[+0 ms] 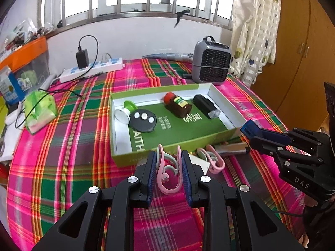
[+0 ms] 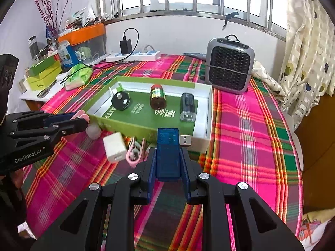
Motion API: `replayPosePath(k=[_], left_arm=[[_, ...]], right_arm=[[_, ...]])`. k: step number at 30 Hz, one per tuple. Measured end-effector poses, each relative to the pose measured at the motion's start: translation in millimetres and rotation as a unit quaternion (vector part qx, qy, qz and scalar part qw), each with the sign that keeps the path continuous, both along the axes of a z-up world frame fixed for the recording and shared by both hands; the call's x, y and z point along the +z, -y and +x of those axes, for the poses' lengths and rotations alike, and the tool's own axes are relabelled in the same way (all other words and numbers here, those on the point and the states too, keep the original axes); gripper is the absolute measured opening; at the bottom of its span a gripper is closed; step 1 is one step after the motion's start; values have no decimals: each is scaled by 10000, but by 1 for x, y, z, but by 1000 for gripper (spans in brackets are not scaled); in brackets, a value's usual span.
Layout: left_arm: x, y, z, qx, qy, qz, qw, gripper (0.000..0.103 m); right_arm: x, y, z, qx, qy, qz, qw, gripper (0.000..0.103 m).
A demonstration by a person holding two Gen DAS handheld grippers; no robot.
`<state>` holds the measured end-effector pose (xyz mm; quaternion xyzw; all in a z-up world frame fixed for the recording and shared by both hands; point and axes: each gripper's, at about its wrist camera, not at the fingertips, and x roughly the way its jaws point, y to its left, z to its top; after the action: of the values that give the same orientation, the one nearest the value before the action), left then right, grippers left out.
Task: Organize rigid objects
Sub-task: 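Carry pink clip in left tool while right tool carries USB stick into box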
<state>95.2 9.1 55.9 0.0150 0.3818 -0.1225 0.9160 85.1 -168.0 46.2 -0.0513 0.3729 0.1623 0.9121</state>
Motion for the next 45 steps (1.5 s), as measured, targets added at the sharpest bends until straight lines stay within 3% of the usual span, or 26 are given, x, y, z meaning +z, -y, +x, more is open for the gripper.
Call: replayPosePath(k=[13,27,45], left_arm=[[-1,9,33,-55,-75,-81,9999,22],[-15,26,71,-146,-255,-136,9995,22],[-34,30,99,-97,-532,-60,9985,22]], right_arm=[[8,-5,44,33,-46,-9,10000,23],[-6,-11,104,-54,-304,-130,9994,23],[-18,-29,149,427,-579,-319,9969,23]])
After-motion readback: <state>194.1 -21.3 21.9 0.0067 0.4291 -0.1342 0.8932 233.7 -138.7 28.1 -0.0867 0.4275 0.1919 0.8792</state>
